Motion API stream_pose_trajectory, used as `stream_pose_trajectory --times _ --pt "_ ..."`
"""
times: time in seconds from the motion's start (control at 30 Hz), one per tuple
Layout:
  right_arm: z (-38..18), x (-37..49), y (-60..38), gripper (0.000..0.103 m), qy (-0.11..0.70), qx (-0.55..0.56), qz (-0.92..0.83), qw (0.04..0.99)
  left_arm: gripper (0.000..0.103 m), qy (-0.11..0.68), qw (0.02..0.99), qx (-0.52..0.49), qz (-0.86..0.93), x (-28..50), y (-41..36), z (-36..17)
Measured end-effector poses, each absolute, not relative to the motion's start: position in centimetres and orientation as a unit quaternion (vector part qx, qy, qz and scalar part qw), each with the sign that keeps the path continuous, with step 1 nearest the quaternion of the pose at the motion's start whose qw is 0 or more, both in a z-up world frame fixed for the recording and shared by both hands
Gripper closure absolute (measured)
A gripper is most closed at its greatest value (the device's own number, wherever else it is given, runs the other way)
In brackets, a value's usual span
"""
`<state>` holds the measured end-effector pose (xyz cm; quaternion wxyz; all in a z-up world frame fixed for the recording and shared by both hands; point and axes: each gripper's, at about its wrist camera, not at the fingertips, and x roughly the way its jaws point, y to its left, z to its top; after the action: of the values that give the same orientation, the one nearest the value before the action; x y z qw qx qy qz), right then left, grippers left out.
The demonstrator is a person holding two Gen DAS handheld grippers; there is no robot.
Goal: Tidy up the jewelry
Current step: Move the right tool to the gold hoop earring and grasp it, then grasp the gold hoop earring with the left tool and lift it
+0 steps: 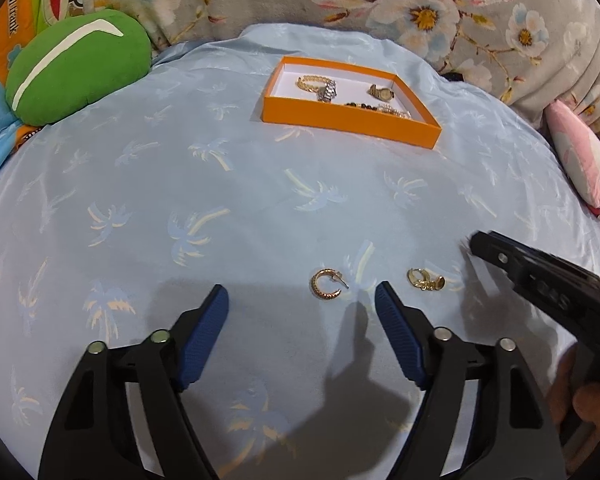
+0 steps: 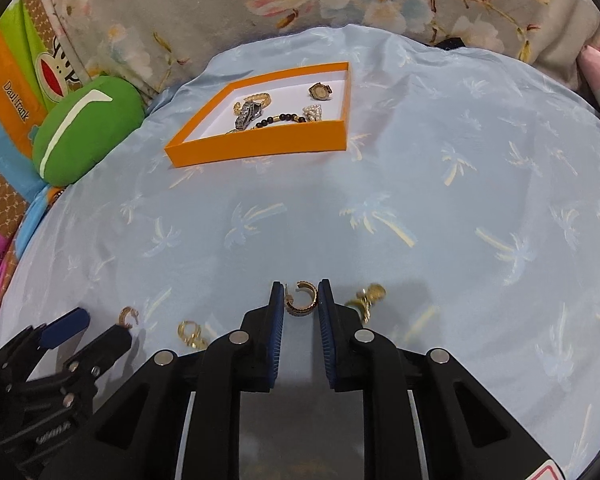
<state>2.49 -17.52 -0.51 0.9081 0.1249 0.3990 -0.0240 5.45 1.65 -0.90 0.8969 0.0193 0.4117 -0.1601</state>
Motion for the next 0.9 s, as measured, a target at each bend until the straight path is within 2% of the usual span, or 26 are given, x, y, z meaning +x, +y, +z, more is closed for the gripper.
stream_pose_trajectory --times 0.03,0.3,0.5,0.57,0.6,0.9 --pt "-0.5 1.7 -17.6 0.087 0.398 0.129 -0.022 0.908 0.038 0.411 0.898 0.025 -0.154 5.4 1.5 -0.9" --pt "-0.7 -1.1 -18.1 0.087 0.395 0.154 -0.009 0.906 0.039 0.414 0.899 0.049 -0.132 6.0 0.2 -1.0" --pt "-0.8 -1.1 -18.1 0.087 0.394 0.158 -0.002 0.906 0.064 0.409 0.902 0.075 -0.116 6.0 -1.2 -0.8" --pt "-0.8 -1.2 -18.1 0.087 0.392 0.160 0.000 0.906 0.083 0.407 0.903 0.077 -0.119 5.7 -1.2 -0.7" --pt "-0.8 -1.2 -18.1 0.087 0.392 0.161 0.001 0.906 0.085 0.406 0.903 0.074 -0.122 5.5 -1.1 -0.7" --pt "-0.7 -1.3 -18.1 0.087 0.387 0.162 0.006 0.908 0.085 0.410 0.897 0.024 -0.161 4.5 0.9 -0.6"
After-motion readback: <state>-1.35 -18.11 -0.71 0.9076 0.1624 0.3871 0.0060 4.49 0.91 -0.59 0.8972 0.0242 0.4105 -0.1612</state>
